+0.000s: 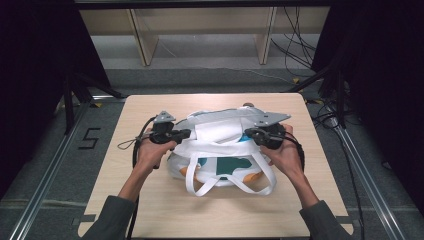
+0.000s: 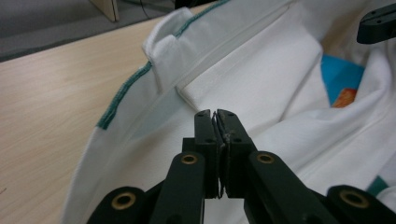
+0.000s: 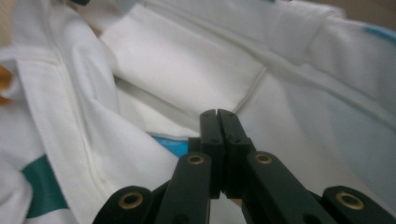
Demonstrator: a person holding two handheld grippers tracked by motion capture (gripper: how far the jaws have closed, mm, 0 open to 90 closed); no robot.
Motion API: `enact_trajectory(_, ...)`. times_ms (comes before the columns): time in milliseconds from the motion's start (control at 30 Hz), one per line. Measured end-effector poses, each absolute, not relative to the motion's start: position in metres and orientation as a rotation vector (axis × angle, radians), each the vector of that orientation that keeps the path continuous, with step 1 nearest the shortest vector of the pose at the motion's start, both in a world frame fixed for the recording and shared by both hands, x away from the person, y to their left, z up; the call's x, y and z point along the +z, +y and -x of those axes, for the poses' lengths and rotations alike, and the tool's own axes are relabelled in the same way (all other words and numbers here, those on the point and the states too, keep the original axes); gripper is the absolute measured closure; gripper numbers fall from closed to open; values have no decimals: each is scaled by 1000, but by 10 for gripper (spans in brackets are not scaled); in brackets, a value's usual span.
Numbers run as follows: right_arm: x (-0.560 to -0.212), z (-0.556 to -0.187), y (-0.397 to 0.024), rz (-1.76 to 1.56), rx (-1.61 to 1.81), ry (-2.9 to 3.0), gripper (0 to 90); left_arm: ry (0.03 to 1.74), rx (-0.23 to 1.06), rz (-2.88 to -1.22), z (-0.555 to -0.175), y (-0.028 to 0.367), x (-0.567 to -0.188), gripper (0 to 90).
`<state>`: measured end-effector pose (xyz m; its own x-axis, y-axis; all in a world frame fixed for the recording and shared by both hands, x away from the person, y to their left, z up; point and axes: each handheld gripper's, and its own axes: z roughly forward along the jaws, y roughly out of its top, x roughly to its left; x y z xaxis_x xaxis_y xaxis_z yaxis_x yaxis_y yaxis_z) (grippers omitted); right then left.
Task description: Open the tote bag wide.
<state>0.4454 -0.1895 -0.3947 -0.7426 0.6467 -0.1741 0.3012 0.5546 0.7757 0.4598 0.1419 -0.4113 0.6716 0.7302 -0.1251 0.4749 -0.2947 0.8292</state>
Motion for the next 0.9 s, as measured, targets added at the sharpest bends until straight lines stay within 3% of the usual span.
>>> enact_trajectory(100,-409,-444,-185,-758,1019,2482,900,979,337,-1983,-472,134,-419,871)
enact_trajectory(333,-442,-396,-178,-645,992,2728,900,1075,372,-2094,-496,135,-430,891)
enact_trajectory(400,-455,-383,-173,-633,1003,2761,900,1138,280,-2036,-504,140,-436,893)
enact_trajectory(500,-461,-374,-168,-606,961,2773,900,1136,333,-2075,-506,134,-443,894)
enact_trajectory(667,-455,-378,-171,-583,989,2752,900,1073,392,-2105,-495,132,-430,868)
enact_trajectory(900,-407,-387,-192,-630,1117,2494,900,869,285,-2072,-447,114,-420,852)
